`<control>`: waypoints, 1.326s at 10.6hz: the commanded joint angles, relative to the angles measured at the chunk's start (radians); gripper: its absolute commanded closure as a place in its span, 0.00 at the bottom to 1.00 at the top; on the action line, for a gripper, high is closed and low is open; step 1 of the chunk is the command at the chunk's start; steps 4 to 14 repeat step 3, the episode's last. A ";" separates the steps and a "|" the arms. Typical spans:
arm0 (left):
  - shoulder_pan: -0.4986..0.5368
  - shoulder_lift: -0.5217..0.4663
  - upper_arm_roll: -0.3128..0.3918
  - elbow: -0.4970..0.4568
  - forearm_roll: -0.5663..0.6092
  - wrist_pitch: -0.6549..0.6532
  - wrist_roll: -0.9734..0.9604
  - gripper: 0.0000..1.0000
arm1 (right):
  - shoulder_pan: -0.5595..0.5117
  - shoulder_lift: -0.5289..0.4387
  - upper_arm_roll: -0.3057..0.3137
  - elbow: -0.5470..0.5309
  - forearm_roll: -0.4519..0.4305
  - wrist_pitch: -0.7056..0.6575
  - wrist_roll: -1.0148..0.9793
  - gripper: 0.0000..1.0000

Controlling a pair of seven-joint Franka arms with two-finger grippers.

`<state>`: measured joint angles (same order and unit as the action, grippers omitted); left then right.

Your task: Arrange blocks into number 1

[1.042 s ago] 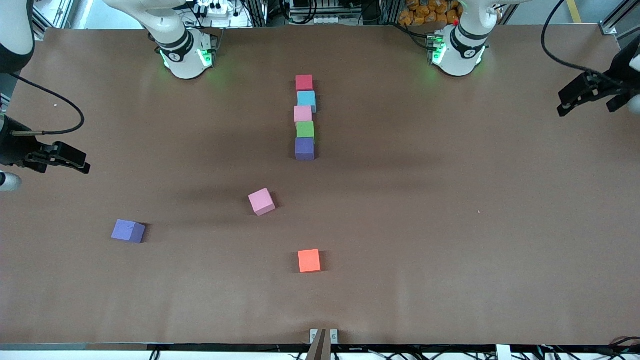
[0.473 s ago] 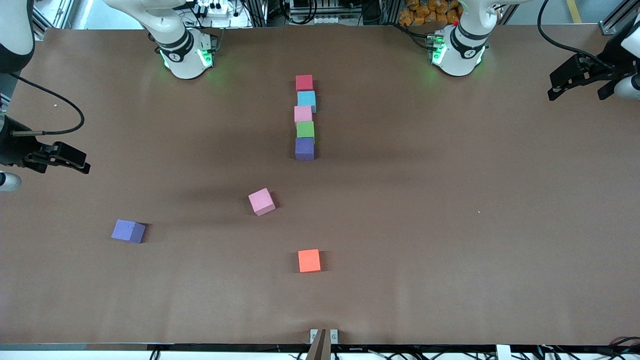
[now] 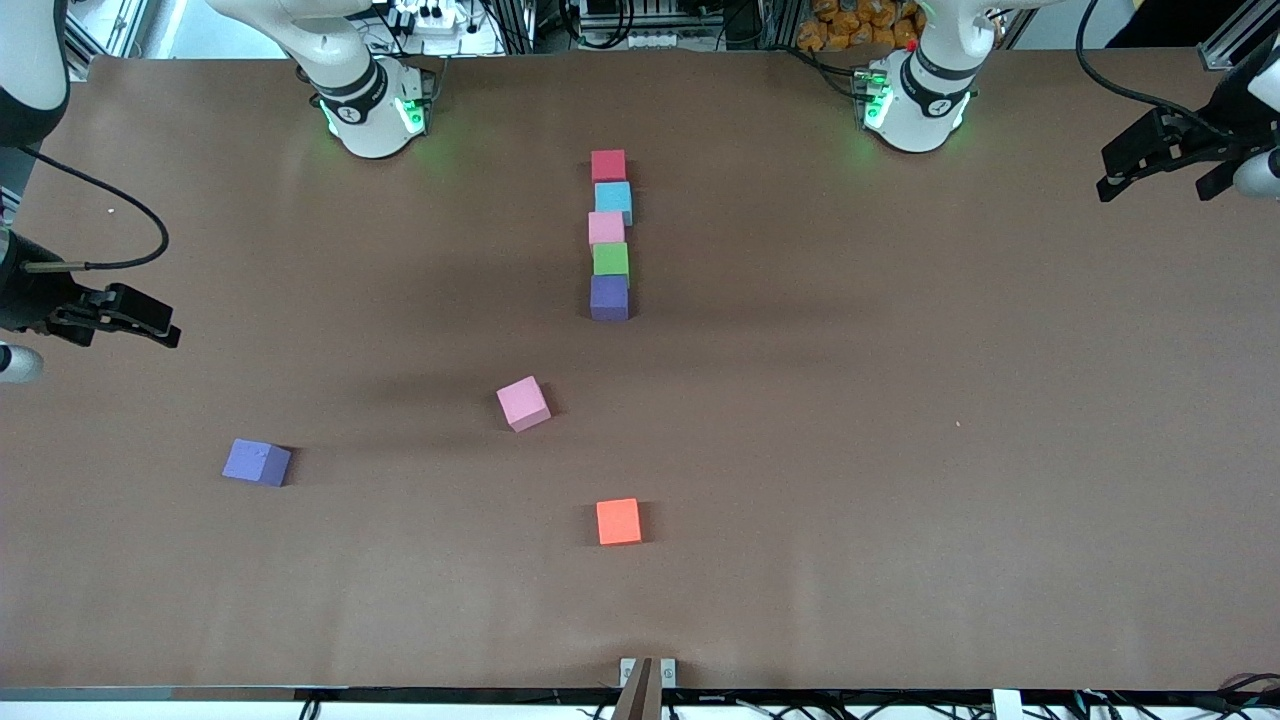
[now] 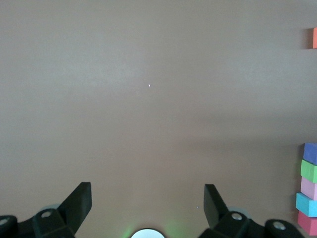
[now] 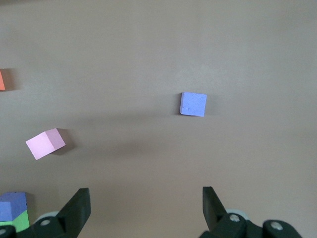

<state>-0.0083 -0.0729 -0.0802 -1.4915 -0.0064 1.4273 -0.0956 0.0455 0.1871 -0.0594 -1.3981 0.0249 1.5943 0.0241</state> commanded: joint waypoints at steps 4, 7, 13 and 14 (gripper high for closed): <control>0.005 0.013 0.000 0.025 -0.009 0.019 0.020 0.00 | -0.004 0.002 0.006 0.008 -0.011 -0.011 0.000 0.00; 0.005 0.013 0.000 0.025 -0.009 0.019 0.020 0.00 | -0.004 0.002 0.006 0.008 -0.011 -0.011 0.000 0.00; 0.005 0.013 0.000 0.025 -0.009 0.019 0.020 0.00 | -0.004 0.002 0.006 0.008 -0.011 -0.011 0.000 0.00; 0.005 0.013 0.000 0.025 -0.009 0.019 0.020 0.00 | -0.004 0.002 0.006 0.008 -0.011 -0.011 0.000 0.00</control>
